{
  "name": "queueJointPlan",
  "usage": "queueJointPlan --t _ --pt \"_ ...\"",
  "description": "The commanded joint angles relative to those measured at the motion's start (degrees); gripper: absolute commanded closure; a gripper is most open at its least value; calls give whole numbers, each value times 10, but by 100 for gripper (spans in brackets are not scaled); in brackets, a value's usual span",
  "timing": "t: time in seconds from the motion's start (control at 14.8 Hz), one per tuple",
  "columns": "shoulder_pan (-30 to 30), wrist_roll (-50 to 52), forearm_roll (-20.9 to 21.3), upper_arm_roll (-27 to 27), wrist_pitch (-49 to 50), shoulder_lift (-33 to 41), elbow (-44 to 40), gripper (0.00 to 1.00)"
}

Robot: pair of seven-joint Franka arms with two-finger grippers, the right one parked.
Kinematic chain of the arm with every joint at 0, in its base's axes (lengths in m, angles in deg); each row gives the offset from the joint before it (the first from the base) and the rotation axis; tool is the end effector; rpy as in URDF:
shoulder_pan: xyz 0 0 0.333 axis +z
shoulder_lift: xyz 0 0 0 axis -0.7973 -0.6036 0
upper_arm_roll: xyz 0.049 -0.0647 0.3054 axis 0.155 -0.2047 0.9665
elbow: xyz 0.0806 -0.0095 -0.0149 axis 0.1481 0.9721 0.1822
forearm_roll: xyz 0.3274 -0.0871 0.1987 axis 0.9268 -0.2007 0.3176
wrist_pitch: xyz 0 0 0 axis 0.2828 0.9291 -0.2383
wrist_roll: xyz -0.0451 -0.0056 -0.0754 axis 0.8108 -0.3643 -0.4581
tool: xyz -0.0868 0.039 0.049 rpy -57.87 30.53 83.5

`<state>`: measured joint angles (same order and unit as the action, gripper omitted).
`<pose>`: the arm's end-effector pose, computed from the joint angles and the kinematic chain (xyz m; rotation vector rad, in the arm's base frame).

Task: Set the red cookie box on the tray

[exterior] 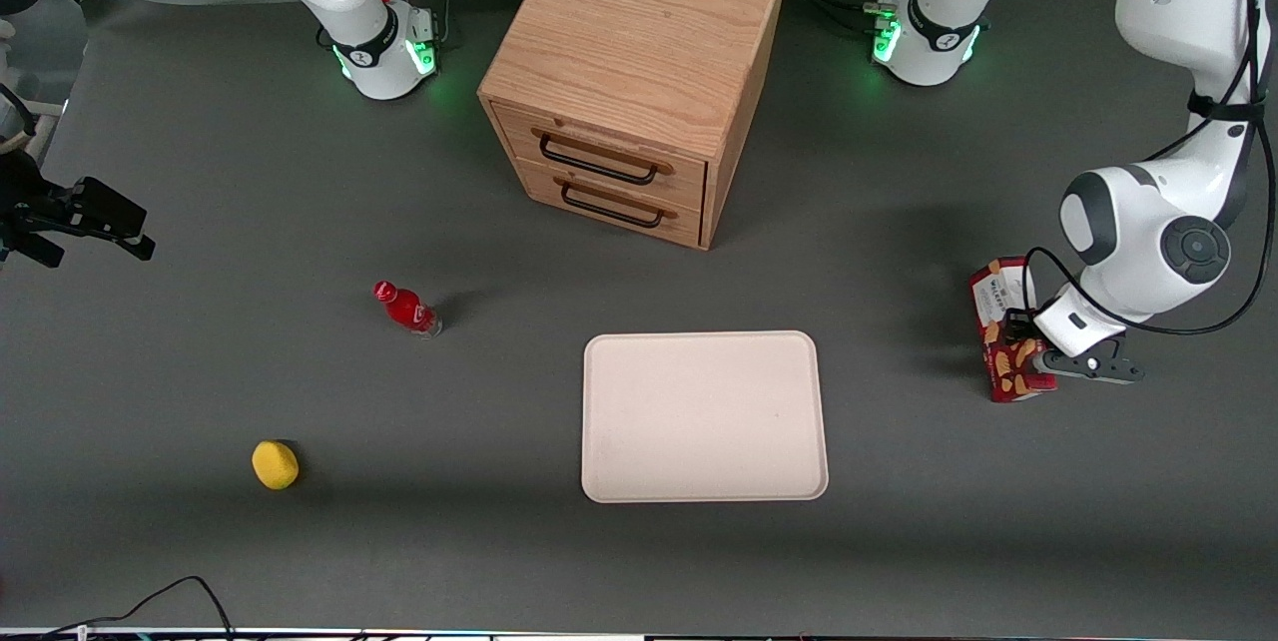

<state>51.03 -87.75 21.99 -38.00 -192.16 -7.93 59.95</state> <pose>0.5830 0.0545 0.2310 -3.1136 0.2549 -0.0462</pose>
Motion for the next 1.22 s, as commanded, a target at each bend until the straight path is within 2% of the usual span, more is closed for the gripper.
queueJointPlan --t 0.0,0.14,0.27,0.47,0.68,0.81,0.95,1.15 --pt "-4 -12 -12 3 2 21 9 100" --pt "-4 -7 -13 3 39 37 -5 100" --pt "-5 4 -13 3 148 63 -60 100" --pt "-12 74 -10 -3 392 73 -221 100" --pt "-14 167 -9 -59 534 64 -385 100" --pt "-14 265 -5 -128 544 59 -411 100" --pt "-18 367 9 -202 494 24 -412 100" --pt "-25 466 89 -273 363 -55 -403 100"
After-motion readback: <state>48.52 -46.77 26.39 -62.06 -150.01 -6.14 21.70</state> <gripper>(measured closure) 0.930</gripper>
